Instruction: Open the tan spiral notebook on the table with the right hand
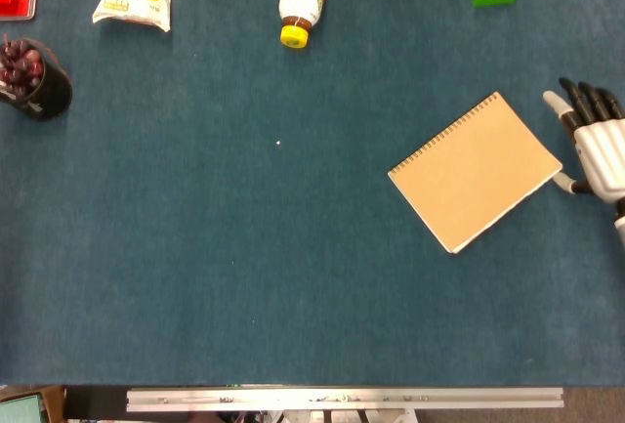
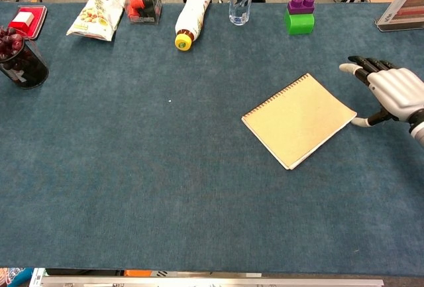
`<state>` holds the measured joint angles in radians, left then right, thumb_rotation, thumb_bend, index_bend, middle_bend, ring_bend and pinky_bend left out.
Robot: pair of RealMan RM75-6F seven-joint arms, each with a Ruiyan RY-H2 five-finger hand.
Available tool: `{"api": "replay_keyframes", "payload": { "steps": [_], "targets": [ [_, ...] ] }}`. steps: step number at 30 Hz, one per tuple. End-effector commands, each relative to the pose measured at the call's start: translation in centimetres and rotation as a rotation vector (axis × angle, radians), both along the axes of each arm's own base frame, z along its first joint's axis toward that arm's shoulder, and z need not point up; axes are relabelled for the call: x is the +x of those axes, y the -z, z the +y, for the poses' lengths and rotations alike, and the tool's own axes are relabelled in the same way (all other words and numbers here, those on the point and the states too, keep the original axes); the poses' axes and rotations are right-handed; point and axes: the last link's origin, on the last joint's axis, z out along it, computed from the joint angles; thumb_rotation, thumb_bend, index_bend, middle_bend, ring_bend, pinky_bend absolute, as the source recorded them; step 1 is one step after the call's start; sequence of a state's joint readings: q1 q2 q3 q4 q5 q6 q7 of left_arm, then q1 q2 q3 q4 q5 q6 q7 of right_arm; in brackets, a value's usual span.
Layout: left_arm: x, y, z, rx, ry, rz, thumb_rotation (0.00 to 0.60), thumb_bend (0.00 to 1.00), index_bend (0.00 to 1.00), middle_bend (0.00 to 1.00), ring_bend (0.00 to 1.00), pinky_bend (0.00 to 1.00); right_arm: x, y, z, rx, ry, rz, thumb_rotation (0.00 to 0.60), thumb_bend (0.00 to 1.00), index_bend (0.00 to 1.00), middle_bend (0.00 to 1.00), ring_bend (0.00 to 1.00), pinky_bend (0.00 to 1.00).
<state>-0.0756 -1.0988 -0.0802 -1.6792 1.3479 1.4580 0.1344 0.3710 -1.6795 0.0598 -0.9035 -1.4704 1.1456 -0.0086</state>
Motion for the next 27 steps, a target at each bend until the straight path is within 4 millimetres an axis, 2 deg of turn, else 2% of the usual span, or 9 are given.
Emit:
{"api": "replay_keyframes", "payload": {
  "steps": [1,27],
  "targets": [
    [0.0,0.0,0.0,0.002,0.001,-0.001,0.600,0.24,0.47,0.30,0.24,0.37,0.0,0.1,-0.3,-0.002,0.002,0.001,0.600,0.12,0.13,0.02,0.00,0.10],
    [-0.1,0.0,0.1,-0.002,-0.002,-0.004,0.600,0.24,0.47,0.30,0.25,0.37,0.2,0.1,-2.7,-0.086,0.019,-0.023,0.600,0.13,0.13,0.02,0.00,0.10]
  ]
}}
